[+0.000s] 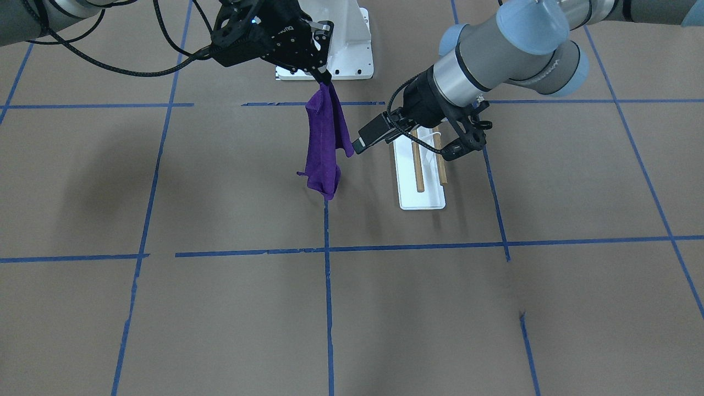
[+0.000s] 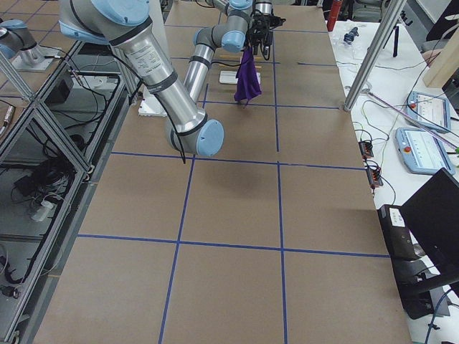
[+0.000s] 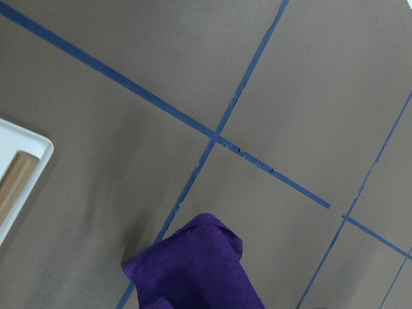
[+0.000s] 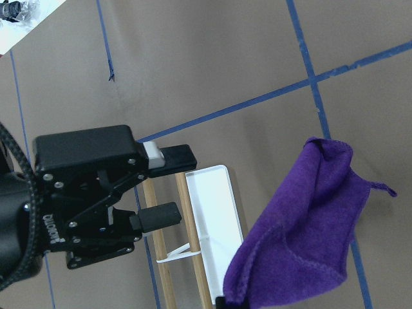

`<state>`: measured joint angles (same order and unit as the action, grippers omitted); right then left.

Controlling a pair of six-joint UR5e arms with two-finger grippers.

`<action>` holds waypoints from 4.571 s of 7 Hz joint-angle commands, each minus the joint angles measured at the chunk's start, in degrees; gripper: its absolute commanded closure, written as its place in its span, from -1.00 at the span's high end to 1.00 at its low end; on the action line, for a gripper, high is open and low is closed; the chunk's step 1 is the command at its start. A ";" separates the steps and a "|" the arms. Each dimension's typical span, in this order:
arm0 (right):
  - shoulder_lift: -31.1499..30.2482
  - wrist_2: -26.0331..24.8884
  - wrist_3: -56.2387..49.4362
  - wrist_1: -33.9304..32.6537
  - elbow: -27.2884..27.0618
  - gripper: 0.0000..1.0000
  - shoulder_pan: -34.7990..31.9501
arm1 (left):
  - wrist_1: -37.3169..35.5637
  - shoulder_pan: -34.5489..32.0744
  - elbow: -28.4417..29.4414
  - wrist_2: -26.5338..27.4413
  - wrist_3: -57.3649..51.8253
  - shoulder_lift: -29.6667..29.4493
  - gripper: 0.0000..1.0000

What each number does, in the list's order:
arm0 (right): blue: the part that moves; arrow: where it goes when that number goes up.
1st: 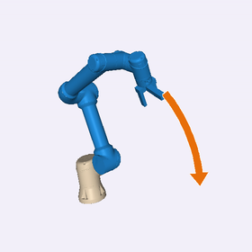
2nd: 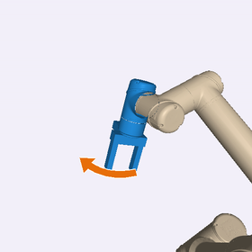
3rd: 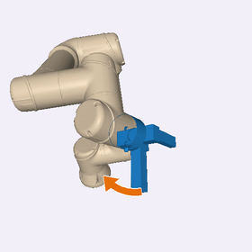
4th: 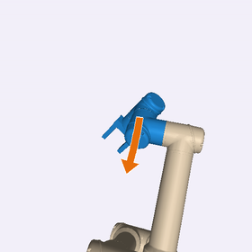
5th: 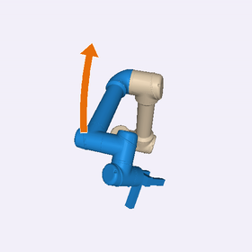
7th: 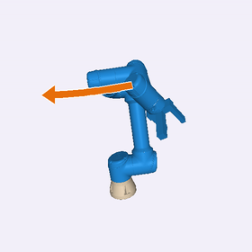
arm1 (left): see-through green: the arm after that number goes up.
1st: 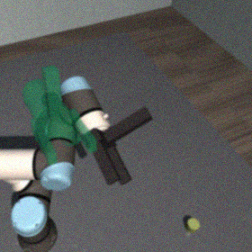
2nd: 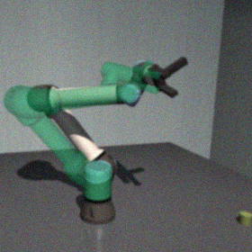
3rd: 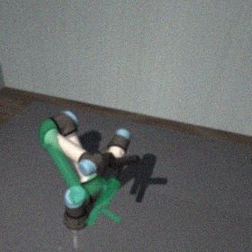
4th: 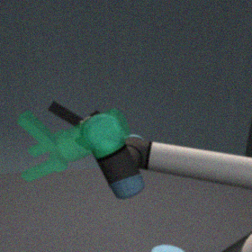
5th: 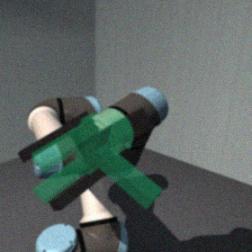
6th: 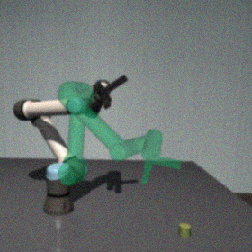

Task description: Hang towel on rack

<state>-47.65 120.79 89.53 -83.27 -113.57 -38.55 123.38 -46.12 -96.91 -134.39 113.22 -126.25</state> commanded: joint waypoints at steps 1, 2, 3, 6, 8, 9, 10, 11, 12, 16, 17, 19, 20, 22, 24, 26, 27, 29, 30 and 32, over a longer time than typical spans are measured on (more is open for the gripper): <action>1.32 -0.12 -8.89 -0.05 0.98 -1.00 0.14 | -0.34 1.64 -0.29 -0.34 2.00 -1.01 0.63; 2.11 -0.03 -10.94 0.04 1.85 -1.00 0.14 | -0.34 2.00 -0.38 -0.34 3.48 -1.45 0.50; 2.55 -0.03 -11.57 -0.05 2.12 -1.00 0.05 | -0.34 2.09 -0.64 -0.43 4.37 -1.80 0.32; 2.82 -0.12 -12.28 -0.05 2.83 -1.00 0.14 | -0.60 3.32 -2.66 -0.17 5.25 -1.37 -0.47; 2.65 -0.12 -12.28 0.04 2.92 -1.00 0.05 | -0.60 3.32 -3.36 -0.25 5.25 -1.19 -1.00; 2.47 -0.12 -12.28 -0.05 2.92 -1.00 0.05 | -0.60 3.32 -3.81 -0.25 5.25 -1.02 -1.00; 2.21 -0.12 -12.10 -0.05 3.00 0.46 0.14 | -0.60 3.32 -3.90 -0.25 5.25 -0.93 -1.00; 1.95 -1.16 -11.75 0.04 2.57 0.99 0.14 | -0.60 3.32 -3.90 -0.25 5.25 -0.93 -1.00; 0.29 -1.08 -11.84 0.04 0.74 1.00 -0.04 | -0.60 3.32 -3.90 -0.34 5.08 -0.58 -1.00; -11.23 3.47 -12.89 0.39 -7.98 1.00 -4.06 | -0.42 2.62 -10.04 -1.30 -14.71 9.51 -1.00; -11.85 4.01 -12.81 0.39 -7.89 1.00 -4.52 | -0.34 1.31 -11.96 -1.40 -17.57 12.58 -1.00; -12.99 4.01 -12.72 0.39 -8.16 1.00 -4.87 | -0.34 -1.93 -14.71 -3.06 -27.13 20.57 -1.00; -13.43 4.01 -12.72 0.39 -8.24 1.00 -4.87 | -0.42 -3.35 -14.19 -3.07 -32.57 23.39 -1.00; -13.79 3.93 -12.72 0.39 -8.42 1.00 -4.96 | -0.42 -5.80 -12.44 -3.07 -42.16 27.00 -1.00; -14.93 3.93 -12.81 0.47 -8.42 1.00 -5.31 | -0.07 -5.38 -8.14 -2.80 -43.44 26.41 -1.00; -15.46 3.93 -12.81 0.39 -8.42 1.00 -5.84 | -0.07 -5.29 -6.72 -2.54 -43.44 25.53 -1.00; -16.33 3.93 -12.81 0.47 -8.77 1.00 -5.93 | 0.02 -5.29 -6.19 -2.19 -43.44 25.27 0.38; -18.00 3.67 -12.81 0.47 -9.65 1.00 -5.93 | 0.02 -5.38 -5.48 -0.43 -42.91 25.35 1.00; -18.79 3.75 -12.81 0.39 -9.74 1.00 -6.45 | 0.02 -5.47 -5.74 -0.52 -43.08 25.35 1.00; -23.34 4.28 -12.81 0.39 -11.05 1.00 -9.86 | 0.89 -6.08 -6.27 -0.52 -43.70 26.75 1.00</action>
<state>-68.04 124.82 76.77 -82.87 -123.85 -46.34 123.66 -51.82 -102.94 -134.93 69.80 -100.28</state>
